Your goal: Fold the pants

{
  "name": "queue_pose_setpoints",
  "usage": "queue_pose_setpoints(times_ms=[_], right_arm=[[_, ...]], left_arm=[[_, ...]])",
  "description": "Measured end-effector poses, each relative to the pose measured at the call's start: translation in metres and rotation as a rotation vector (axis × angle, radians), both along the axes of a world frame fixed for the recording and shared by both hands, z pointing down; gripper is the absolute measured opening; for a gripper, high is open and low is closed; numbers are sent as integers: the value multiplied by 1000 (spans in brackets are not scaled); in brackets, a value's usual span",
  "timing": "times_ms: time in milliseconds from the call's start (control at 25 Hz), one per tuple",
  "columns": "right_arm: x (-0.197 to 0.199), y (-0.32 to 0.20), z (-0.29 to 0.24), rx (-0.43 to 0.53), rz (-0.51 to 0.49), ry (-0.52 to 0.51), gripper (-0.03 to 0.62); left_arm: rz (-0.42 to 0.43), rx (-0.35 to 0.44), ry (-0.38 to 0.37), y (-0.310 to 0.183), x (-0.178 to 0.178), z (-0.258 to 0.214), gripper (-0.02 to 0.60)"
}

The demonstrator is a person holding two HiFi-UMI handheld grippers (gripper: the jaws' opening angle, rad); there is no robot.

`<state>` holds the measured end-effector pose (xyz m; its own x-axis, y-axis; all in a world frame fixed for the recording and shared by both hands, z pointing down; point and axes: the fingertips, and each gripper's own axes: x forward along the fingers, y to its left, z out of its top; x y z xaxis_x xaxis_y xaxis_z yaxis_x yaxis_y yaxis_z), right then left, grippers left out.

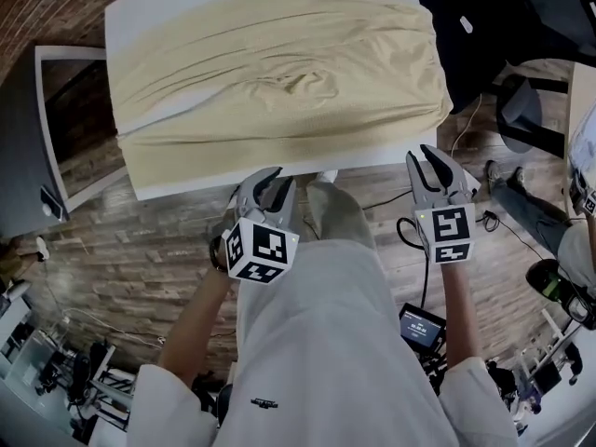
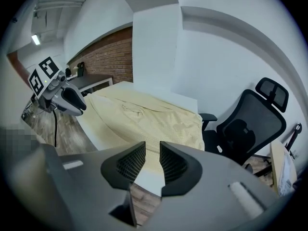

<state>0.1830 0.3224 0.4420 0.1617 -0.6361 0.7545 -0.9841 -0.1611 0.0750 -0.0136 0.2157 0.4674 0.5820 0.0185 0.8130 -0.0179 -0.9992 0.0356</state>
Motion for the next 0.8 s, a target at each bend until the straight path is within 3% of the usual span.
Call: queue_pose_setpoints(times_ms=[200,440,800], right_arm=[[9,4,22,-74,-16,-10,104],[7,10,32,-98,-4,-29,104],[-16,6,41,-85,-9,-76,104]], left_arm=[[80,66,-65,2,0,34,92],[142,154,-161,-5,-5,72,92],[187,169,-195,-5,-11,91,92]])
